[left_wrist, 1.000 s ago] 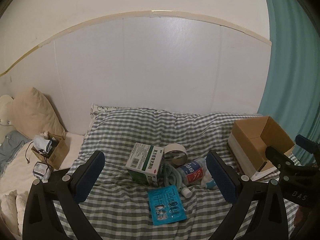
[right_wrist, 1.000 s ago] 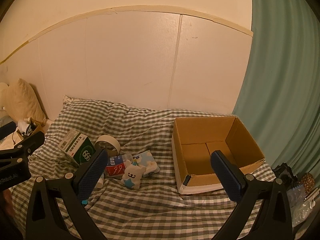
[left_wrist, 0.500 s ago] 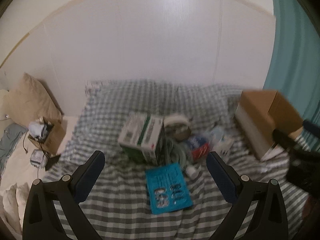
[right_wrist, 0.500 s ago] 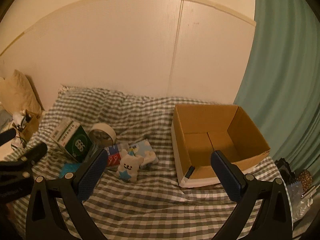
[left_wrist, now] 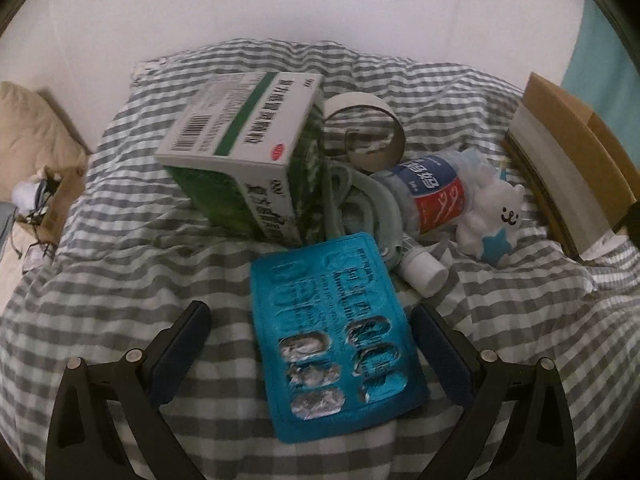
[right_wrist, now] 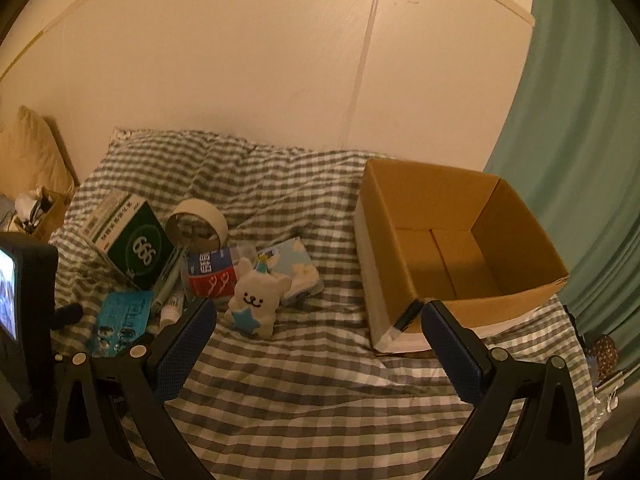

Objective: Organize objects
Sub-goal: 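Grasp the blue blister pack with the left tool while the right tool grasps the white tube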

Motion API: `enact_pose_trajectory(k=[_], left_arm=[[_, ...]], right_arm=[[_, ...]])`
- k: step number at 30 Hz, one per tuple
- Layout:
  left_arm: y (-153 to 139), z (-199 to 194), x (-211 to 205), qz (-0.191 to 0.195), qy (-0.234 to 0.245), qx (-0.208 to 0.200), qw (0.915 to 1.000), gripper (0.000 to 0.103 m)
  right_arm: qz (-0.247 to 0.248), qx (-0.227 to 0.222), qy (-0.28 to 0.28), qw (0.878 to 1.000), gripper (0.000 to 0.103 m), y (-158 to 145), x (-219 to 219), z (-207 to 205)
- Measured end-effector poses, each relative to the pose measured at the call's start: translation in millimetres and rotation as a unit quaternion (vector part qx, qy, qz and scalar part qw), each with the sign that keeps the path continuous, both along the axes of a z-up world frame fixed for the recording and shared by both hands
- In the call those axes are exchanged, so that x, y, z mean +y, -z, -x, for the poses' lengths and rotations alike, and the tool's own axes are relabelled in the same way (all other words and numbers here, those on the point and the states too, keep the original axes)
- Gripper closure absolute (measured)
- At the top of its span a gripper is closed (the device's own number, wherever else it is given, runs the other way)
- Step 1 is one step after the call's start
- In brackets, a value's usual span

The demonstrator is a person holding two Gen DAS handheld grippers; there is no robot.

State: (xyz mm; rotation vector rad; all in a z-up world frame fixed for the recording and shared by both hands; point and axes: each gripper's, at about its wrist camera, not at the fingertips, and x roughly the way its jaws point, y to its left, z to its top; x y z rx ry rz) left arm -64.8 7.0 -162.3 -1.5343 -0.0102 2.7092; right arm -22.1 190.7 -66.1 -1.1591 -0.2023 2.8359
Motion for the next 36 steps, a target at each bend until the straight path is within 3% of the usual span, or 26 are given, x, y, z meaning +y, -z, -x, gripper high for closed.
enact_pose_trajectory(k=[2, 6, 12, 18, 21, 29, 32, 36], left_arm=[[3.5, 0.6, 2.7, -0.012, 0.017, -0.005, 0.9998, 0.023], [3.6, 0.9, 2.5, -0.033, 0.031, -0.005, 0.9989, 0.026], [-18.5, -11.8, -10.4, -0.062, 0.034, 0.004, 0.9975, 0.030], [-56.7, -22.5, -47.9, -0.069, 0.010, 0.043, 0.9966, 0.030], [-68.5, -19.6, -70.6, -0.054, -0.012, 0.061, 0.9966, 0.030], [-55.9, -8.3, -108.5, -0.060, -0.049, 0.048, 0.9958, 0.030], [-46.7, -1.5, -109.3, -0.064, -0.049, 0.038, 0.9960, 0.030], [-39.5, 3.3, -103.4, -0.064, -0.043, 0.030, 0.9966, 0.030]], right_arm=[[-0.002, -0.007, -0.002, 1.000, 0.000, 5.9, -3.5, 2.0], [-0.006, -0.011, -0.007, 1.000, 0.000, 9.8, -8.7, 1.7], [-0.005, -0.007, -0.013, 1.000, 0.000, 7.4, -14.7, -1.9], [0.010, -0.019, -0.058, 0.998, 0.000, 12.6, -35.6, -6.3], [0.026, -0.036, -0.088, 0.995, 0.003, 19.6, -50.9, 0.9], [-0.024, -0.147, -0.148, 0.978, 0.040, 79.8, -92.9, 45.8], [-0.037, -0.165, -0.160, 0.973, 0.044, 92.1, -104.1, 58.5], [-0.031, -0.179, -0.175, 0.968, 0.064, 101.2, -112.6, 71.3]])
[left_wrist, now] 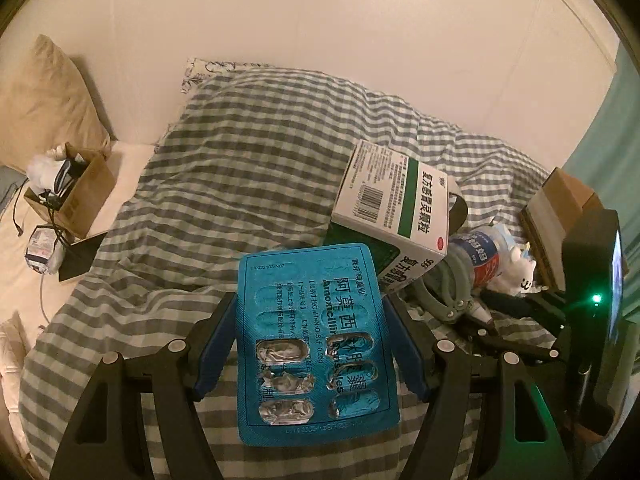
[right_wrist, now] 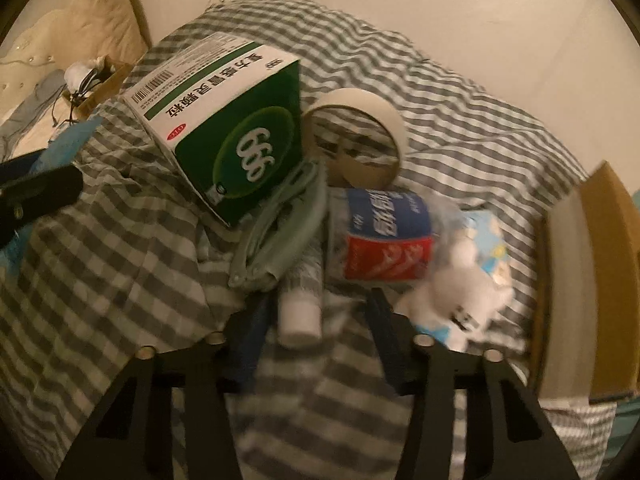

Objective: Organize objects
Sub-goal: 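Grasp the blue blister pack with the left tool while the right tool grasps the white tube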

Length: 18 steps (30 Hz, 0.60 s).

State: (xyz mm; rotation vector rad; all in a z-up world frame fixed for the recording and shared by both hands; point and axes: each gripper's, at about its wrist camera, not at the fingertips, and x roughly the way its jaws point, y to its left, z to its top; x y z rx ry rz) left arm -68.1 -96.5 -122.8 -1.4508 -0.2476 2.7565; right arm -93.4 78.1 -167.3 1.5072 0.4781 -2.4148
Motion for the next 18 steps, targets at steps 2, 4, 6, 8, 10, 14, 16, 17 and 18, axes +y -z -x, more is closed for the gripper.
enact_pose_trajectory(k=[2, 4, 6, 8, 10, 14, 16, 17, 18], left_arm=[[0.4, 0.3, 3.1, 0.001, 0.004, -0.001, 1.0000, 0.030], [0.2, 0.0, 5.1, 0.003, 0.005, -0.002, 1.0000, 0.030], [-2.0, -2.4, 8.4, 0.005, 0.008, -0.002, 0.9999, 0.030], [-7.0, -6.5, 14.6, 0.011, 0.015, 0.002, 0.9998, 0.030], [-13.6, -11.8, 22.9, 0.020, 0.025, 0.009, 0.9994, 0.030], [-28.2, -24.4, 39.2, 0.041, 0.049, 0.023, 0.9977, 0.030], [-37.2, -31.7, 47.5, 0.037, 0.062, 0.029, 0.9970, 0.030], [-43.1, -35.6, 53.0, 0.037, 0.067, 0.034, 0.9965, 0.030], [-50.5, -40.4, 59.0, 0.041, 0.072, 0.041, 0.9957, 0.030]], right_arm=[[0.005, -0.007, -0.005, 1.000, 0.078, 2.9, 0.1, 0.8], [0.007, -0.001, -0.009, 1.000, 0.080, 1.5, -0.1, -2.5], [0.013, 0.006, -0.008, 1.000, 0.080, -5.0, 3.8, -10.4], [0.025, 0.012, -0.007, 1.000, 0.080, -15.4, 10.8, -21.8], [0.029, 0.018, -0.009, 0.999, 0.080, -25.3, 15.5, -34.6], [0.031, 0.039, -0.010, 0.999, 0.080, -55.1, 35.1, -66.9], [0.032, 0.055, -0.003, 0.998, 0.080, -73.1, 49.7, -80.2], [0.031, 0.068, 0.004, 0.997, 0.080, -85.2, 59.1, -89.8], [0.033, 0.077, 0.008, 0.996, 0.080, -95.1, 66.6, -96.2]])
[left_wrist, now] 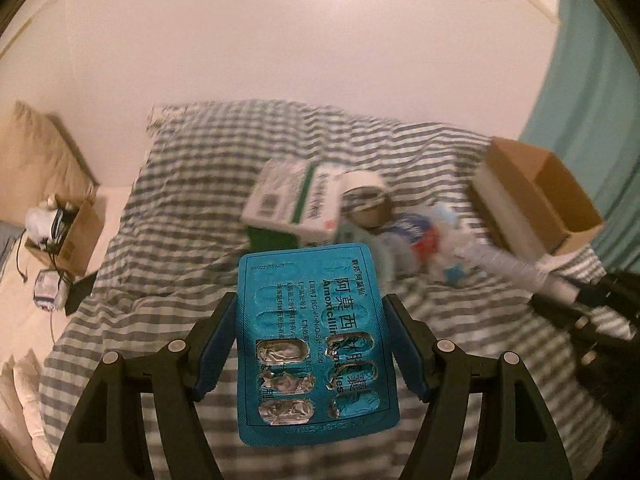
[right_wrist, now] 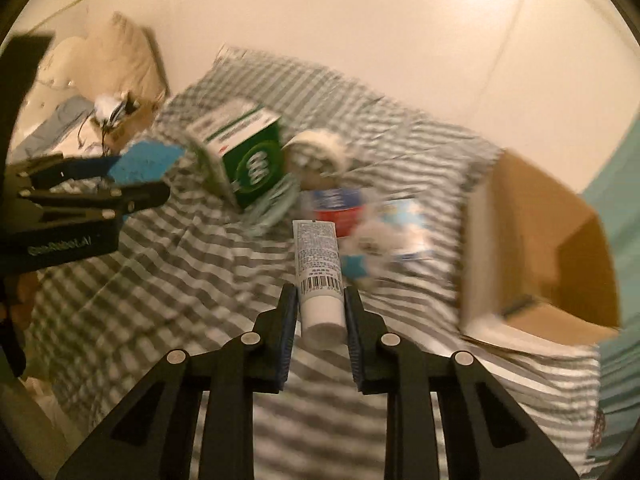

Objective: Organize objects
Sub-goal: 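Grasp the blue blister pack with the left tool while the right tool grasps the white tube, then carry the blister pack and white tube into the cardboard box and release both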

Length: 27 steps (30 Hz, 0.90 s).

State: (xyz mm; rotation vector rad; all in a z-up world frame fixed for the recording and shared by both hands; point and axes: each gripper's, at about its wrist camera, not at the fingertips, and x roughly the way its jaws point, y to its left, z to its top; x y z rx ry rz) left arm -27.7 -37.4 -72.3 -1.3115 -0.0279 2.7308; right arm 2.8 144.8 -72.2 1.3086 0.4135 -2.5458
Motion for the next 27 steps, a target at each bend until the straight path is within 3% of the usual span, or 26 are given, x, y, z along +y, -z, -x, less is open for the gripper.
enact_pose_trajectory(k=[9, 18, 22, 27], left_arm=[[-70.6, -19.3, 55.5, -0.015, 0.039, 0.059, 0.9974, 0.030], [-138.1, 15.1, 158.0, -0.037, 0.126, 0.103, 0.9860, 0.030], [-143.1, 44.9, 205.6, -0.040, 0.152, 0.105, 0.9820, 0.030], [-113.9, 88.1, 251.5, -0.031, 0.163, 0.073, 0.9835, 0.030]], right_arm=[[0.015, 0.107, 0.054, 0.993, 0.080, -99.9, 79.9, -37.4], [0.043, 0.192, 0.110, 0.974, 0.080, -192.7, 153.4, -30.7], [0.061, 0.210, 0.135, 0.966, 0.080, -208.2, 183.8, -11.5], [0.092, 0.183, 0.162, 0.965, 0.080, -177.2, 226.7, 17.1]])
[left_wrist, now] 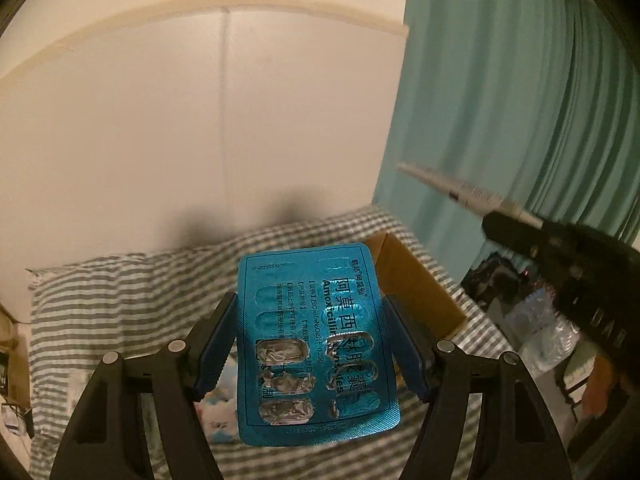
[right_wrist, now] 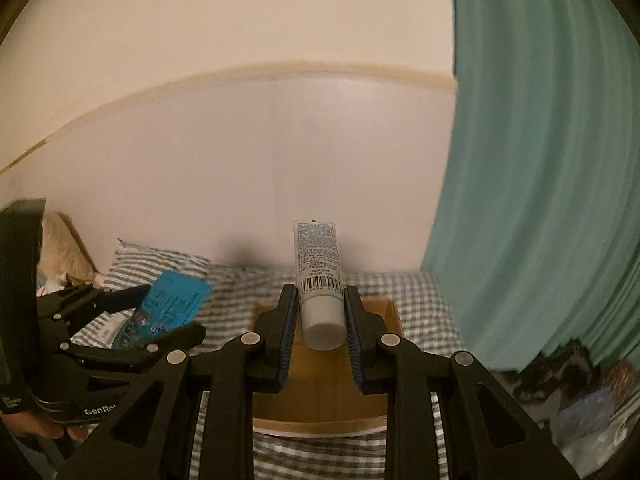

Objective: Organize objects
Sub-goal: 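Carry the blister pack and white tube into the cardboard box and release both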

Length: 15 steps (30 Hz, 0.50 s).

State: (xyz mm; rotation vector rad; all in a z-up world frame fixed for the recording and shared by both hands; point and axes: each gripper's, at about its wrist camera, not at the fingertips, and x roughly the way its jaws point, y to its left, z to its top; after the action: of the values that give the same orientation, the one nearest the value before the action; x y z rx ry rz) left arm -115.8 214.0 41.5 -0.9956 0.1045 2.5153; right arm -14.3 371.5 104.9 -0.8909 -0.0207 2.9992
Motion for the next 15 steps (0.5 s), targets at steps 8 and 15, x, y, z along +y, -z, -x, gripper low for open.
enact_pose_trajectory(k=[8, 15], left_arm=[[62.7, 40.8, 55.0, 0.043, 0.012, -0.037, 0.9983, 0.030], [101.4, 59.1, 77.9, 0.054, 0.019, -0.060, 0.9965, 0.030]], right_arm=[[0.023, -0.074, 0.023, 0.997, 0.081, 73.9, 39.1, 45.3], [0.047, -0.110, 0.035, 0.992, 0.080, 117.7, 58.3, 65.0]])
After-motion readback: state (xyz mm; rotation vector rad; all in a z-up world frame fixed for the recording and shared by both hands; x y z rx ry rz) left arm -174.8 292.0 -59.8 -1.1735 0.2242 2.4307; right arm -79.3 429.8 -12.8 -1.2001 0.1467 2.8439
